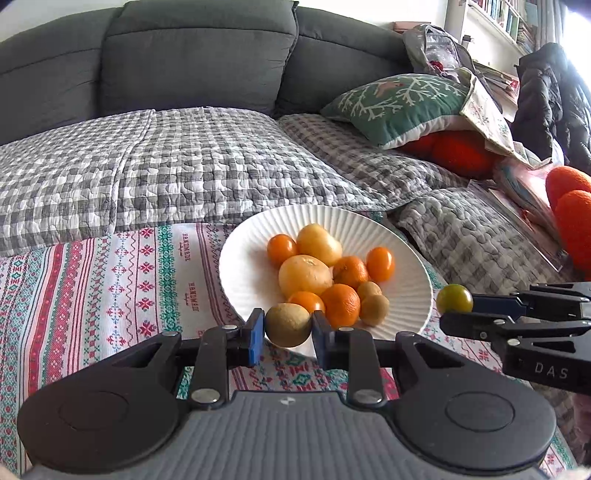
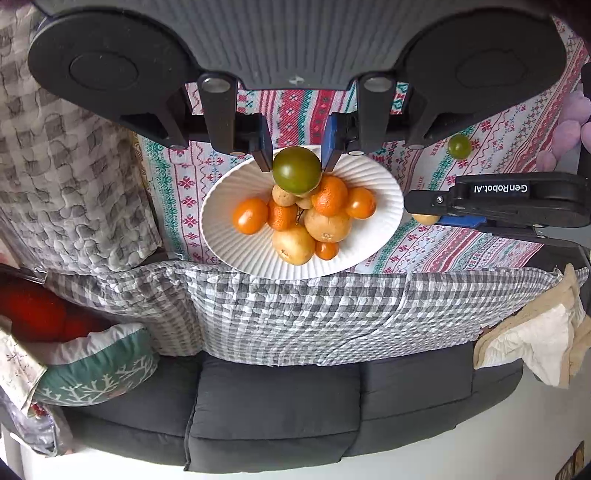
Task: Organize fruits
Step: 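Open the left tool over the bowl while the right tool releases the green tomato, then move both open tools back to the yellow tomato and green tomato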
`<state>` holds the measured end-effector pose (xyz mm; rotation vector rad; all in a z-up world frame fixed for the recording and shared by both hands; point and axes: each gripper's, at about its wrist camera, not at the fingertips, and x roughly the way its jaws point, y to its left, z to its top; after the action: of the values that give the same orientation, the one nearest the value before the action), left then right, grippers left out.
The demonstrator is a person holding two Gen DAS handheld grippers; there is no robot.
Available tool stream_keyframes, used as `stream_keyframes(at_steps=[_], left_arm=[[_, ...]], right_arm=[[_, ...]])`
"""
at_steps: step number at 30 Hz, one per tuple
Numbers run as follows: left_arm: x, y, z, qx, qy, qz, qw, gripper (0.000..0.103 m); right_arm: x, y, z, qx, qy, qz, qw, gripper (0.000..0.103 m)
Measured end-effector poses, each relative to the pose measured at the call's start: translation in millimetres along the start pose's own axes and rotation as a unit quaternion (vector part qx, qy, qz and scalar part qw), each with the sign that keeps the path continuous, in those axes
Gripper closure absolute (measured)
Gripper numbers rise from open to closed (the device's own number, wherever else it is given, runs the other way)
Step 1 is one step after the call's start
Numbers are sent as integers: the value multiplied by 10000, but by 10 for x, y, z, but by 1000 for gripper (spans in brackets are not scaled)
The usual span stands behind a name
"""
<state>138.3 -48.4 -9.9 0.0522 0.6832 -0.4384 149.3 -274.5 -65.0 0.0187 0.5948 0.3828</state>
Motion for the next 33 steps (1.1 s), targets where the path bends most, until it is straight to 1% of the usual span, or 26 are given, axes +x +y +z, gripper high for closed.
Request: stream_keyframes(at_steps=[3,7,10,13,22,24,27,29,33], left_arm=[[126,5,65,61,3,132,9999,83],[269,-9,154,17,7,135,9999,83],[366,-63,199,141,68,203,9997,83],[426,-100,221,185,96,231,9995,83],[476,-89,241,62,169,265,9995,82],[463,-85,239,69,171,271,9995,80],[427,-77,224,54,165,239,9996,73],[387,-76,209,66,134,266,9995,66],[275,-80,186,84,56,321,9994,55]], right_arm=[[90,-83,7,137,53,-79,9999,78],[179,-116,-10,137,113,-165,9997,78],[229,-111,-16,83,167,-215,9996,78],[256,-93,-17,-1,194,-246,9995,78],[303,-84,-11,-47,233,-275,9993,77],[304,-81,-9,-33,236,-286,9993,77],[279,-73,-3,-19,193,-293,9994,76],[255,-68,6,-15,170,-291,9994,68],[199,-61,23,33,142,-297,9995,60]])
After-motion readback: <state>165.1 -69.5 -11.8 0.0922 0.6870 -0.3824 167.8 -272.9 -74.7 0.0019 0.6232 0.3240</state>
